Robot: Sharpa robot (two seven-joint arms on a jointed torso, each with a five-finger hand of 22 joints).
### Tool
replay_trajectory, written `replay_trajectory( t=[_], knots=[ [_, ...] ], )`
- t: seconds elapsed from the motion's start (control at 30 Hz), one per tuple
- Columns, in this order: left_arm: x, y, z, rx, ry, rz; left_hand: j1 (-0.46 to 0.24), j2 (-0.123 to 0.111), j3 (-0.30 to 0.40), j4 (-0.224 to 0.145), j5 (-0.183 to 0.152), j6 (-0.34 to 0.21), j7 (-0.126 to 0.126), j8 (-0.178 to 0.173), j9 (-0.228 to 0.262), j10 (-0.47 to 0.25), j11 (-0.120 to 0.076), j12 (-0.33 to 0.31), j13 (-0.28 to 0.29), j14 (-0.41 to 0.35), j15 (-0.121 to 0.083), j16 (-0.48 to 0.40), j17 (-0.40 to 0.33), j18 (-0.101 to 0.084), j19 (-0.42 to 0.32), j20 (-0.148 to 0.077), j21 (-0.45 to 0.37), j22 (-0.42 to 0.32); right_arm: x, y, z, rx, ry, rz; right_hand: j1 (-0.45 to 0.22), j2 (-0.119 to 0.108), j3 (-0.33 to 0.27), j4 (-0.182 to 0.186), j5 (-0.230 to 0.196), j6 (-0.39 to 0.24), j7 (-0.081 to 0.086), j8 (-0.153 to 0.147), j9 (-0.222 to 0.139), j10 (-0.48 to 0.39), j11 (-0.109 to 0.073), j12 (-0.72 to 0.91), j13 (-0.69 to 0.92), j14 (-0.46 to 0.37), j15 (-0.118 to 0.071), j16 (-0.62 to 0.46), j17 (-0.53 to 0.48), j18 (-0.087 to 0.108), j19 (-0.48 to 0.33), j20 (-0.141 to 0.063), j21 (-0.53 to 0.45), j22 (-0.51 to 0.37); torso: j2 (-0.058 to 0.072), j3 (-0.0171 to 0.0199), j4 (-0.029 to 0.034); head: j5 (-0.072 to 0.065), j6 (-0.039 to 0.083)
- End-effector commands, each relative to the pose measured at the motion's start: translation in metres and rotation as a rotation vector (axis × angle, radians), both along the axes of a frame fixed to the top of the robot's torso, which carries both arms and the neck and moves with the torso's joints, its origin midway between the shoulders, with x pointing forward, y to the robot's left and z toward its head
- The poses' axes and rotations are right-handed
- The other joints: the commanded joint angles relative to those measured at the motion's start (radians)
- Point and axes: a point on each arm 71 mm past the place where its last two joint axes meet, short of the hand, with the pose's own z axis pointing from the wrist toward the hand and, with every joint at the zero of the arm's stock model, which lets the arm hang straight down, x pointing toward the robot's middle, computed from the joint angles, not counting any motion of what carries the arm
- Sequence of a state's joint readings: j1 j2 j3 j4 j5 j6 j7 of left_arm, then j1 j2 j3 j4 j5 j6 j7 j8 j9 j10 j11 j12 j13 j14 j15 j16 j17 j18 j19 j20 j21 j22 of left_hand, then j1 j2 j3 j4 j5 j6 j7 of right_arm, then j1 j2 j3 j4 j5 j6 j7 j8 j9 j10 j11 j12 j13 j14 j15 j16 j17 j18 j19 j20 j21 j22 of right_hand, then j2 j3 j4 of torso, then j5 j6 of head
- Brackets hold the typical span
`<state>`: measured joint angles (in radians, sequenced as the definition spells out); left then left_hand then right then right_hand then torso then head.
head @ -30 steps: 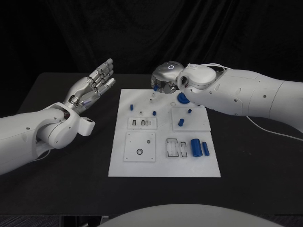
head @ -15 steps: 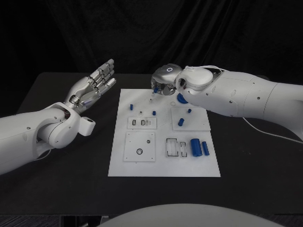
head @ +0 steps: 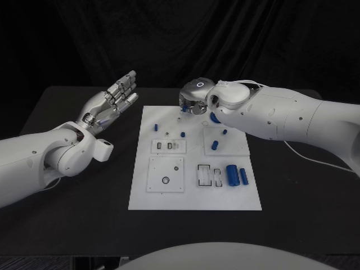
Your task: Assemble the parts on the task board
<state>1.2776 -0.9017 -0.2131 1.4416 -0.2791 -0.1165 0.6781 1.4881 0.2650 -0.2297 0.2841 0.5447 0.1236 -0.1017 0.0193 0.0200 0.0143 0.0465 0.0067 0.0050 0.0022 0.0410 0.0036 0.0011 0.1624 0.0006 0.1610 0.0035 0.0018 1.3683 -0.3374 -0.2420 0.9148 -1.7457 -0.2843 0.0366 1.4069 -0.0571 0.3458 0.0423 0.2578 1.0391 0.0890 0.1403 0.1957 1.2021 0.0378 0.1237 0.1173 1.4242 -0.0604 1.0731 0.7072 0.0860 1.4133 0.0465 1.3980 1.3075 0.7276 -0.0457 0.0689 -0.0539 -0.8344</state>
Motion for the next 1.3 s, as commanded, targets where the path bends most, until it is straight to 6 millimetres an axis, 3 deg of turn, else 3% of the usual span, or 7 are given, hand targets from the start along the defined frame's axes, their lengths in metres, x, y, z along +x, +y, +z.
replay_trajectory(
  t=[0.03,0.53,0.87,1.3],
  knots=[
    [-0.0019,-0.0016,0.0079,-0.057,-0.077,-0.027,0.010,0.003,0.008,0.000,0.006,0.006,-0.002,0.003,0.001,0.000,0.008,-0.003,-0.001,-0.002,0.003,-0.004,-0.001,0.018,0.001,0.006,-0.002,0.000,0.0002,0.0009,-0.0007,0.004,-0.015,0.005,-0.005,0.008,0.001,0.004,-0.001,-0.001,-0.001,0.001,0.109,-0.005,0.000,-0.007,-0.001,-0.009,0.001,-0.002,0.000,-0.020,-0.002,0.005,-0.001,0.027,0.001,0.0001,0.0004,-0.001,-0.002],
    [-0.0018,-0.0006,0.0079,-0.056,-0.076,-0.025,0.010,0.003,0.009,0.000,0.007,0.009,0.001,0.003,0.002,0.000,0.009,-0.003,-0.001,-0.002,0.003,-0.004,-0.001,0.018,0.001,0.006,-0.002,0.000,-0.0001,0.0033,-0.0010,0.008,-0.015,0.005,-0.008,0.008,0.000,0.006,-0.003,-0.007,-0.001,-0.004,0.110,-0.005,0.000,-0.010,-0.001,-0.011,0.001,-0.003,-0.001,-0.020,-0.003,0.005,-0.002,0.027,0.003,-0.0014,-0.0015,0.020,-0.014],
    [-0.0015,-0.0014,0.0076,-0.055,-0.074,-0.028,0.010,0.003,0.009,0.000,0.007,0.012,0.005,0.004,0.002,0.001,0.010,-0.003,-0.001,-0.002,0.004,-0.004,-0.001,0.018,0.001,0.007,-0.002,0.000,0.0000,0.0050,-0.0021,-0.003,-0.001,-0.003,-0.011,0.008,0.000,0.009,-0.009,-0.013,-0.001,-0.009,0.112,-0.009,0.001,-0.016,-0.002,-0.015,0.001,-0.007,-0.007,-0.019,-0.006,0.005,-0.005,0.025,0.001,-0.0012,-0.0001,0.026,-0.024],
    [-0.0016,-0.0005,0.0075,-0.053,-0.071,-0.025,0.010,0.003,0.010,0.000,0.007,0.014,0.007,0.004,0.002,0.001,0.010,-0.003,-0.001,-0.002,0.004,-0.004,-0.001,0.018,0.001,0.007,-0.002,0.000,0.0004,0.0071,-0.0026,-0.011,0.007,-0.011,-0.015,0.009,0.001,0.014,-0.019,-0.028,-0.002,-0.022,0.115,-0.021,0.003,-0.029,-0.005,-0.023,0.003,-0.014,-0.017,-0.019,-0.009,0.007,-0.007,0.026,0.000,-0.0015,-0.0004,0.031,-0.026]
  ],
)
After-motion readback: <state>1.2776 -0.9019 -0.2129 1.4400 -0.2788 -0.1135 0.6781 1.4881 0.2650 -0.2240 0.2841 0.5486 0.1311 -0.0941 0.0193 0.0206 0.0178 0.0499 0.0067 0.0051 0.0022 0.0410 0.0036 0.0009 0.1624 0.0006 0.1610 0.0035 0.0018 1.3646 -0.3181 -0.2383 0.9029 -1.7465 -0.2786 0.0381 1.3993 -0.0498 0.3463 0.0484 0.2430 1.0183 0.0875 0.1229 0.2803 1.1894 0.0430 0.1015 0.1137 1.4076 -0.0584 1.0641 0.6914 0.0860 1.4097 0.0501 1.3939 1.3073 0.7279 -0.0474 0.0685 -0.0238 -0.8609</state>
